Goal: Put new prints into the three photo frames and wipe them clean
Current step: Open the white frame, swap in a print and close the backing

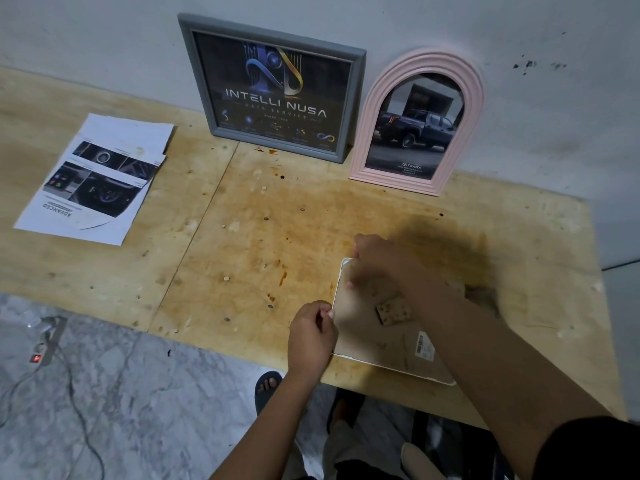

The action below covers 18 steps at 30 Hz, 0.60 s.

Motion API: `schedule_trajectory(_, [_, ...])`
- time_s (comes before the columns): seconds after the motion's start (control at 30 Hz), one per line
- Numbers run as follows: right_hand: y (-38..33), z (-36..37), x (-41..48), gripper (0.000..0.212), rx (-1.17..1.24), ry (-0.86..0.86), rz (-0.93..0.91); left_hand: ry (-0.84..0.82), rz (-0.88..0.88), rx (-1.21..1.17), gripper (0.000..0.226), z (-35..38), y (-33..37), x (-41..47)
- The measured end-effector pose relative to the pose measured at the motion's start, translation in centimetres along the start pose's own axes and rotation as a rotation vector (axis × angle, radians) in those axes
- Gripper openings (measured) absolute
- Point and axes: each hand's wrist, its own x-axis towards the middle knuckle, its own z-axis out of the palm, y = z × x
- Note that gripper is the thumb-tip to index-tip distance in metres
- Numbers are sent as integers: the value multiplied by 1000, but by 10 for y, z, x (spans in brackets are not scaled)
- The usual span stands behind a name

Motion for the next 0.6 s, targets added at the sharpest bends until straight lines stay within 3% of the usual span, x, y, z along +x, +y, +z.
schedule_trajectory(0.17, [4, -3, -4, 25, 80, -16, -80, -65, 163, 79, 38, -4, -12, -9])
schedule_trajectory(0.6, [6, 3, -7, 32, 151, 25, -118, -127, 253, 123, 50, -4, -23, -25])
